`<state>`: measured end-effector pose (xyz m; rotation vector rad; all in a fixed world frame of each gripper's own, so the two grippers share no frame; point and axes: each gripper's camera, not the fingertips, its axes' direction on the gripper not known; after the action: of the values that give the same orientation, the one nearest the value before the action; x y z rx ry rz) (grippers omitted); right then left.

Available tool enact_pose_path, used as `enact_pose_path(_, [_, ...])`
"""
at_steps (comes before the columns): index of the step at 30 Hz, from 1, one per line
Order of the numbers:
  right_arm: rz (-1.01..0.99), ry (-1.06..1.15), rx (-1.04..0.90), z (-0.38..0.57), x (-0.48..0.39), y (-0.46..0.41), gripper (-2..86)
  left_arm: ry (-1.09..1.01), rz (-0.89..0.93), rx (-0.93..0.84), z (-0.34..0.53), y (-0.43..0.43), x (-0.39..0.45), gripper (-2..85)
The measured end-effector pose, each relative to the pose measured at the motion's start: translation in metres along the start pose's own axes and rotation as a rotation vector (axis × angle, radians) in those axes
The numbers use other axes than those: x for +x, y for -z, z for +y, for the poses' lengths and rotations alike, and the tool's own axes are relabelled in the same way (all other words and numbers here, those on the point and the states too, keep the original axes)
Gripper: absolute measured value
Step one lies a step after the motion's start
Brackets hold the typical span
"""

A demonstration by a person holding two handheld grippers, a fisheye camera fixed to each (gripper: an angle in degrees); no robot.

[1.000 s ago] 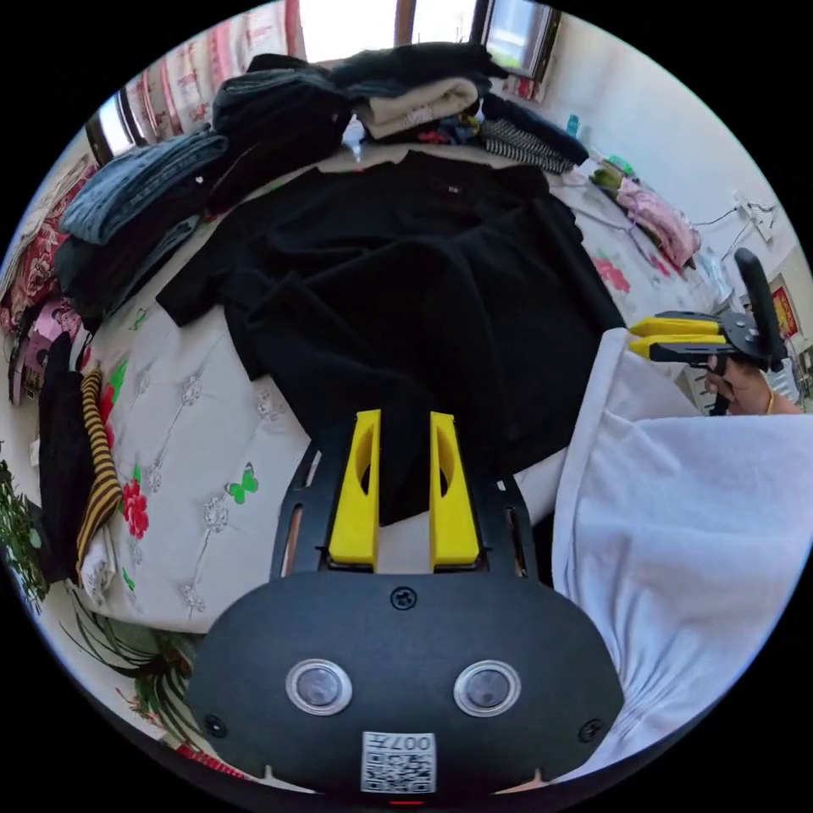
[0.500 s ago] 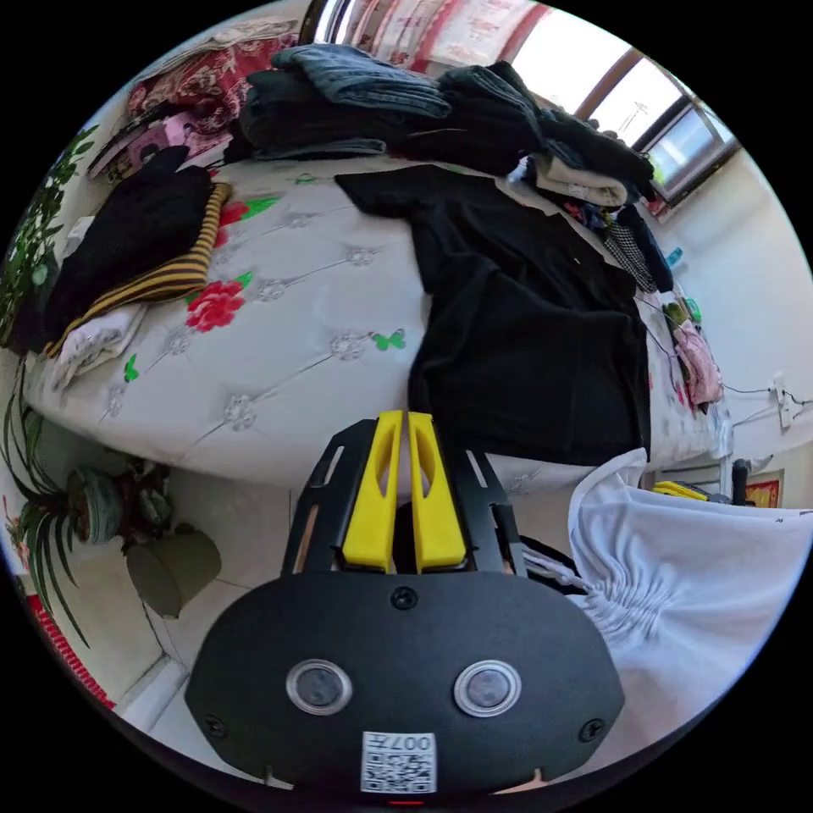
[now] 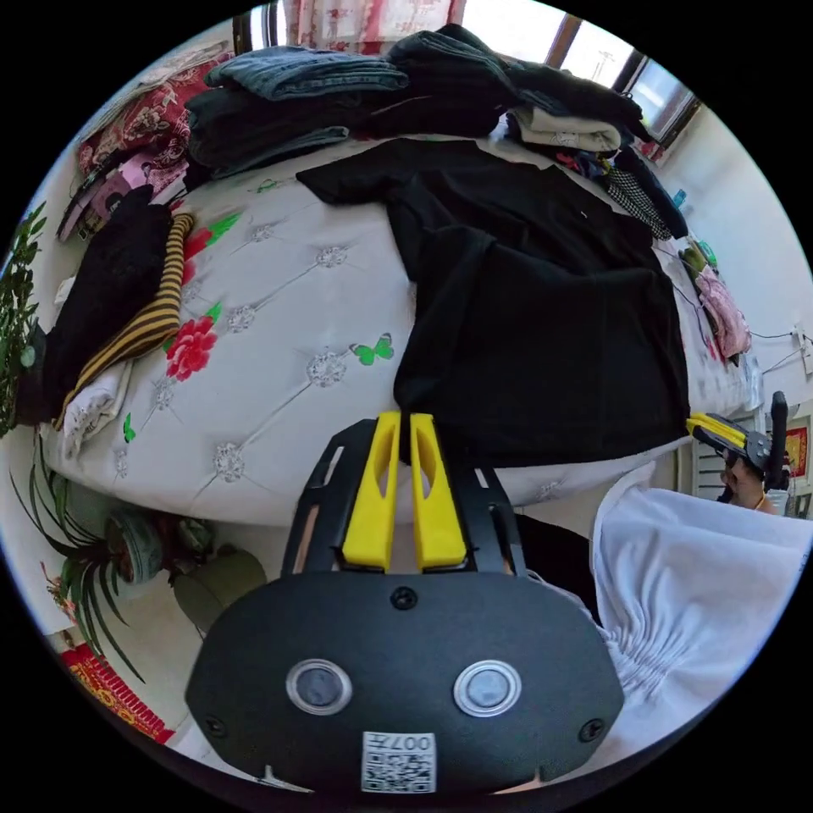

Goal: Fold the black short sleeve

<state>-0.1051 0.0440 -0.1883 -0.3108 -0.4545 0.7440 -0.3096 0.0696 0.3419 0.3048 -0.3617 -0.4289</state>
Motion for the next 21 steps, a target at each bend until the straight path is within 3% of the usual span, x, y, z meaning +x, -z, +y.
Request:
enact_pose_path(1, [-0.029, -0.005, -0.002, 0.001, 0.006, 0.005, 0.7, -0.007, 0.053, -0.005, -0.001, 0.009, -0.009, -0.3])
enact_pose_path(6, [-0.340, -0.099, 0.341, 0.062, 0.075, 0.107, -0.1, 0.101, 0.376, 0.166, 0.038, 0.083, -0.073, -0.9])
enact_pose_path(12, [-0.642, -0.262, 0.428, 0.141, 0.126, 0.122, -0.2, 0.437, 0.882, 0.257, 0.120, 0.091, -0.157, -0.9])
enact_pose_path(17, [-0.796, -0.413, 0.404, 0.127, 0.163, 0.076, -0.2, 0.633, 0.992, 0.257, 0.116, 0.045, -0.191, -1.0])
enact_pose_path(21, [-0.880, -0.455, 0.503, 0.049, 0.211, 0.082, -0.3, 0.558, 1.040, 0.341, 0.013, 0.057, -0.208, -0.9])
